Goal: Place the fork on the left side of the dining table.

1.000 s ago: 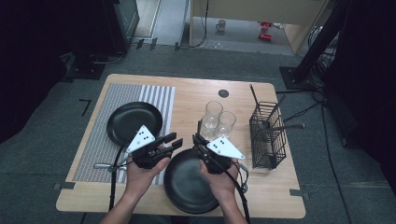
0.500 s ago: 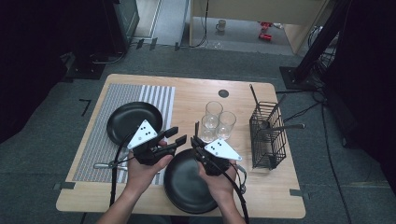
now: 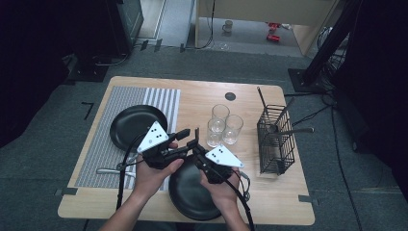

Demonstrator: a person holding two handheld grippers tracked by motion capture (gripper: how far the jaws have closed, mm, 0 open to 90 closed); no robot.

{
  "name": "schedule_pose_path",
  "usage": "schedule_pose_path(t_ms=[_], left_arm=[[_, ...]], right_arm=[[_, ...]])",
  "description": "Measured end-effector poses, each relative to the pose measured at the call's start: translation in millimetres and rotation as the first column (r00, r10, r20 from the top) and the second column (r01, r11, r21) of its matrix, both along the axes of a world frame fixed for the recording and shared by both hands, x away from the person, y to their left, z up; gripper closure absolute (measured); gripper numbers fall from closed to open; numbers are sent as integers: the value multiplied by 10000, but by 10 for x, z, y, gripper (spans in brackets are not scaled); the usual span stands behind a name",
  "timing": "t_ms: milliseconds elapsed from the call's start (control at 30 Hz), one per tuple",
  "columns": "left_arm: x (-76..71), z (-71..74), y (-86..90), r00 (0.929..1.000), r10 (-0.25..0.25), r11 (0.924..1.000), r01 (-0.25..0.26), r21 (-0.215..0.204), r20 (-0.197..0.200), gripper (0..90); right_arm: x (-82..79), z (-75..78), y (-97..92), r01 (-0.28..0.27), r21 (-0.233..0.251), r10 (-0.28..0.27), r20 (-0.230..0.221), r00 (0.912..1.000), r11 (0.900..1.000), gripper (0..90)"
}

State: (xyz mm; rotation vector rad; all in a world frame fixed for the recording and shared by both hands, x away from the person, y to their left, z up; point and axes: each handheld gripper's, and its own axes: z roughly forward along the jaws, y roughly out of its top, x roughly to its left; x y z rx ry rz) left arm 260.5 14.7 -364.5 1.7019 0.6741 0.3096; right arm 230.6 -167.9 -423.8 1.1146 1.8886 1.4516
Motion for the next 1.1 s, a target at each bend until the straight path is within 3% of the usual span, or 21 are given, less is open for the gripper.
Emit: schedule_pose_path(t_ms=[267, 600, 833, 1100], left_arm=[[-31, 22, -63, 9995, 73, 9998, -78, 164, 293, 656], [-52, 29, -77, 9977, 330, 9988, -351, 348, 587, 861], [-55, 24, -93, 9979, 200, 9990, -223, 375, 615, 881], [-19, 17, -68, 9982, 303, 9992, -317, 262, 515, 884]], right_arm=[[-34, 3, 65, -209, -78, 209, 68, 9998, 9998, 853], [-50, -18, 86, -263, -150, 264, 61, 9996, 9995, 853], [-50, -29, 75, -288, -72, 288, 13, 9996, 9996, 845], [-53, -24, -12, -492, 307, 498, -203, 9986, 9983, 682]])
